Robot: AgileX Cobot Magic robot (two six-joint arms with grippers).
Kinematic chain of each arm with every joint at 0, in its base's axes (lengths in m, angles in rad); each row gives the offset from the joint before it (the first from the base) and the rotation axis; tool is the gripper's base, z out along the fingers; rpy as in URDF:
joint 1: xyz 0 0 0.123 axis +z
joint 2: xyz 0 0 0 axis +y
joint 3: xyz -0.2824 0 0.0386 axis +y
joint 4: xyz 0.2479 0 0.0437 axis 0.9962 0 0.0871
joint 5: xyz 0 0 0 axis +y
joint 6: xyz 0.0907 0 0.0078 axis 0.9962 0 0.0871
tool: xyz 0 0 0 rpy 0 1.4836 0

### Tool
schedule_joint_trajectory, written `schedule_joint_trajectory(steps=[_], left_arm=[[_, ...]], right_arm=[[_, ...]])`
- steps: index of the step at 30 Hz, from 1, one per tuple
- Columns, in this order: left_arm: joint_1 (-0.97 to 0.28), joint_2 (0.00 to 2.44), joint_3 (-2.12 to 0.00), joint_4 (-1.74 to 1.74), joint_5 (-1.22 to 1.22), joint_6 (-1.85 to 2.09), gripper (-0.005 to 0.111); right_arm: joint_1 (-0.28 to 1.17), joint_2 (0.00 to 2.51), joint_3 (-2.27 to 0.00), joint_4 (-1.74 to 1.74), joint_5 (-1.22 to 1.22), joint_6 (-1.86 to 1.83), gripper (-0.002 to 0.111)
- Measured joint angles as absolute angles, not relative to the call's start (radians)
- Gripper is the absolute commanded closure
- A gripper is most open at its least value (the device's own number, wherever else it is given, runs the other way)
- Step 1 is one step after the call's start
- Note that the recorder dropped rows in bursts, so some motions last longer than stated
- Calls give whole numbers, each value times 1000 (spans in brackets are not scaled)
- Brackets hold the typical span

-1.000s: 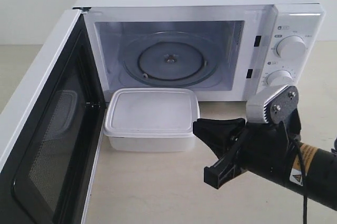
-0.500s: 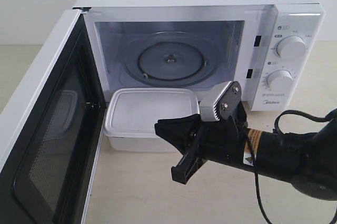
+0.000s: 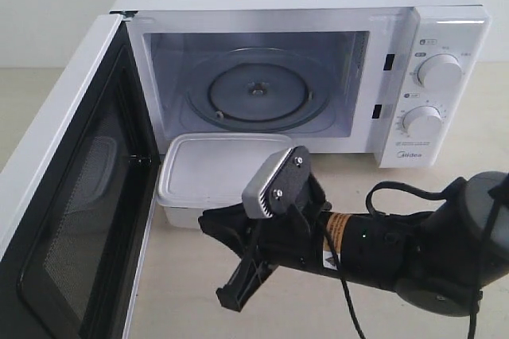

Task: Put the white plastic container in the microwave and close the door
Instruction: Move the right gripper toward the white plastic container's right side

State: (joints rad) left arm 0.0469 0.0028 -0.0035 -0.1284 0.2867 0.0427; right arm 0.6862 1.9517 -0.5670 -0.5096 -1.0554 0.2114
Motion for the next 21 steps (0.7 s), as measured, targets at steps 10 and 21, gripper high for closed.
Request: schedule_joint_trajectory(steps=[10, 21], left_arm=[[47, 3, -4, -128, 287, 43, 102], [47, 3, -4, -128, 287, 43, 102]], right_arm=[[688, 1952, -569, -477, -1122, 856, 108], [688, 1952, -569, -521, -1027, 935, 108]])
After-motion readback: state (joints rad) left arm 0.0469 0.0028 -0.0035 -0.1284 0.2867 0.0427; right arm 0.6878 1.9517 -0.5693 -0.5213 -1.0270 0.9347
